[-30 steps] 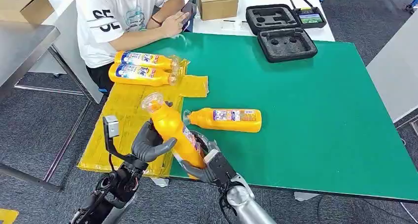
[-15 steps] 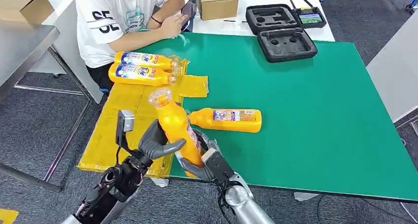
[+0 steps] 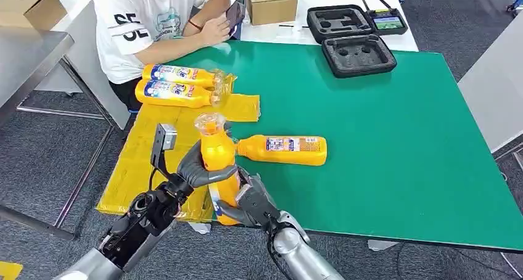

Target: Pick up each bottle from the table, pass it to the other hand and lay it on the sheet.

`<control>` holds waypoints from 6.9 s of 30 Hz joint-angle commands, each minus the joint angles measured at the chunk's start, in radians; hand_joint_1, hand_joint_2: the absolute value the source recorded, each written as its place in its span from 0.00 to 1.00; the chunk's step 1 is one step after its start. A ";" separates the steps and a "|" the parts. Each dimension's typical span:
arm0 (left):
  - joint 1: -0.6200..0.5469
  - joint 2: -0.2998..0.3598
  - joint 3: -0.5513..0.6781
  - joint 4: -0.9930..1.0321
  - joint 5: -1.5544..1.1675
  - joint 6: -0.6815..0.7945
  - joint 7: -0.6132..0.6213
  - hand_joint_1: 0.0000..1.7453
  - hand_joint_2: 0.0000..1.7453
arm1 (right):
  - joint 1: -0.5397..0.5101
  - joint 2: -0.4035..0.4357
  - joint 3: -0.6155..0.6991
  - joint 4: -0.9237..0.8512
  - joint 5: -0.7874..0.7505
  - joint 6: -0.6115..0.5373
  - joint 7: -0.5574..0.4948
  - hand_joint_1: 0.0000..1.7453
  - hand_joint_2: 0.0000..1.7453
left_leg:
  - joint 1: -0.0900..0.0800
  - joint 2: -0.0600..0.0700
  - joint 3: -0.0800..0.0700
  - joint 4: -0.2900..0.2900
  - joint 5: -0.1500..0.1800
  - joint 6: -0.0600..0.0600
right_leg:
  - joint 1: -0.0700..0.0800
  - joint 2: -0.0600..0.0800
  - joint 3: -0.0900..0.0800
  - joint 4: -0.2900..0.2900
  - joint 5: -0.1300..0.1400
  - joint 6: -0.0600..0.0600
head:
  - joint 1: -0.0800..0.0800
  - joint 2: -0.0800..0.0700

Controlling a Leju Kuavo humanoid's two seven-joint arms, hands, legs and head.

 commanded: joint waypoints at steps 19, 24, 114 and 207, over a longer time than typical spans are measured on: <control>-0.072 -0.005 -0.028 0.044 -0.039 0.031 -0.030 1.00 1.00 | -0.012 -0.014 0.018 0.059 0.005 -0.036 0.011 1.00 1.00 | 0.001 -0.004 0.005 0.000 -0.002 0.001 | 0.002 -0.005 0.007 -0.001 -0.003 -0.002 | 0.000 0.000; -0.060 -0.024 0.043 -0.011 -0.091 0.173 -0.067 1.00 1.00 | 0.007 -0.014 -0.022 -0.030 -0.015 -0.154 -0.025 0.00 0.00 | 0.001 -0.003 0.003 0.001 -0.002 0.001 | 0.001 -0.004 0.004 0.001 -0.003 -0.002 | 0.000 0.000; -0.416 0.100 -0.216 0.793 -1.282 -0.031 -0.132 1.00 1.00 | -0.037 -0.118 0.076 -0.410 -0.223 -0.232 -0.126 0.00 1.00 | 0.000 0.001 0.005 -0.001 -0.001 0.001 | 0.000 0.001 0.006 0.000 0.000 -0.001 | 0.000 0.000; 0.230 -0.002 0.506 0.058 -0.310 0.542 -0.323 0.00 1.00 | -0.280 -0.311 0.005 -0.087 0.145 0.028 0.259 0.00 1.00 | -0.001 0.000 0.005 0.001 -0.002 0.001 | 0.000 -0.001 0.007 0.000 -0.002 -0.001 | 0.000 0.000</control>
